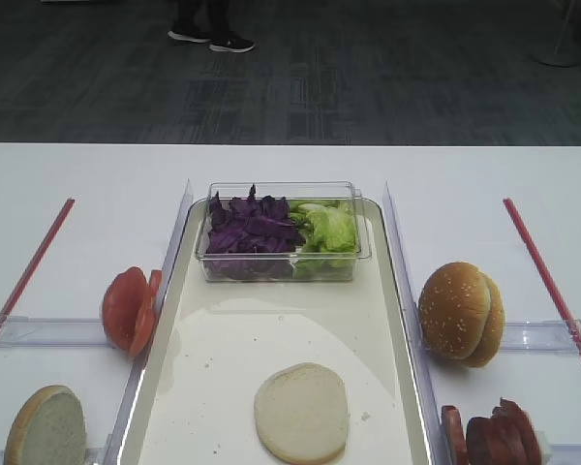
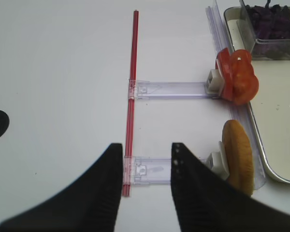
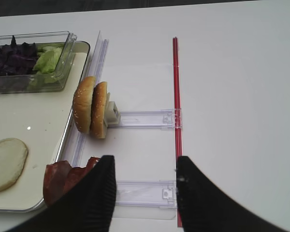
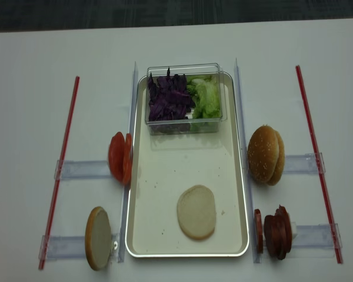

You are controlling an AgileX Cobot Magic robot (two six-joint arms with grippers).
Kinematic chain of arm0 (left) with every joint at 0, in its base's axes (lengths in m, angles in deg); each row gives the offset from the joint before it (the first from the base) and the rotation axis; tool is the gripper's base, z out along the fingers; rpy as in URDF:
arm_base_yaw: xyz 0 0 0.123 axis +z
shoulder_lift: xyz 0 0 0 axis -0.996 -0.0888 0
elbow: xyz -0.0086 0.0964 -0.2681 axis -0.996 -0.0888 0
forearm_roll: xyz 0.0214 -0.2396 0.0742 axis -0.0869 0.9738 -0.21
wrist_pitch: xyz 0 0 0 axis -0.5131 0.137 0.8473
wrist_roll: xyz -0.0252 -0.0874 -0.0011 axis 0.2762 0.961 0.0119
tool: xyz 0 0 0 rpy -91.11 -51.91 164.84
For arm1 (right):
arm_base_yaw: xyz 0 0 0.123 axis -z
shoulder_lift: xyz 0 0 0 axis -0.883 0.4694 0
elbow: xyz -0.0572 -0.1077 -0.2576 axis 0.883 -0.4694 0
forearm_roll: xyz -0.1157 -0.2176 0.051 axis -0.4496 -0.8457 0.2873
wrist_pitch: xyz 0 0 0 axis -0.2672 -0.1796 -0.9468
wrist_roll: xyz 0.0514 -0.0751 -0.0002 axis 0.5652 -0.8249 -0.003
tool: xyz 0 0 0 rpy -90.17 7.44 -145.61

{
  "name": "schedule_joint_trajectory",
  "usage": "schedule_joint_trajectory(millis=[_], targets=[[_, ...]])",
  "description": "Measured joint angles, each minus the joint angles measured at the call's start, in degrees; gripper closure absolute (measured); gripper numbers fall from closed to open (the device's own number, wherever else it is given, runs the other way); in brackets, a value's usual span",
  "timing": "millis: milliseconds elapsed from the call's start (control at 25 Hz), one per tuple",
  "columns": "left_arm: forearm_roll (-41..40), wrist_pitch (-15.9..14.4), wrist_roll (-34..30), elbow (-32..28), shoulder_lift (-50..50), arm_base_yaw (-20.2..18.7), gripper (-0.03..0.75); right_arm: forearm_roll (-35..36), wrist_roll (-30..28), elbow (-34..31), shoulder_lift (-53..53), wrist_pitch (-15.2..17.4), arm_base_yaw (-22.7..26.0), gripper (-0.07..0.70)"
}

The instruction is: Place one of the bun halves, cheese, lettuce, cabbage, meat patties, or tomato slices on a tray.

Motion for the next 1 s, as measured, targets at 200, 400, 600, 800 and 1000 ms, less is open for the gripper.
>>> schedule_joint_trajectory(millis=[200,400,600,800,1000], targets=[[0.00,0.00,0.00,0.00,0.00,0.00,0.480,0.00,0.26,0.00,0.00,0.00,0.00,0.295],[0.00,0.00,0.00,0.00,0.00,0.00,0.480,0.00,0.37,0.00,0.00,0.00,0.00,0.295],[0.00,0.00,0.00,0.00,0.00,0.00,0.480,0.00,0.27,0.00,0.00,-0.11,0.00,0.295],[0.00,0.00,0.00,0.00,0.00,0.00,0.480,0.00,0.27,0.00,0.00,-0.11,0.00,0.295],[0.00,0.00,0.00,0.00,0.00,0.00,0.480,0.00,0.27,0.00,0.00,-0.11,0.00,0.295]])
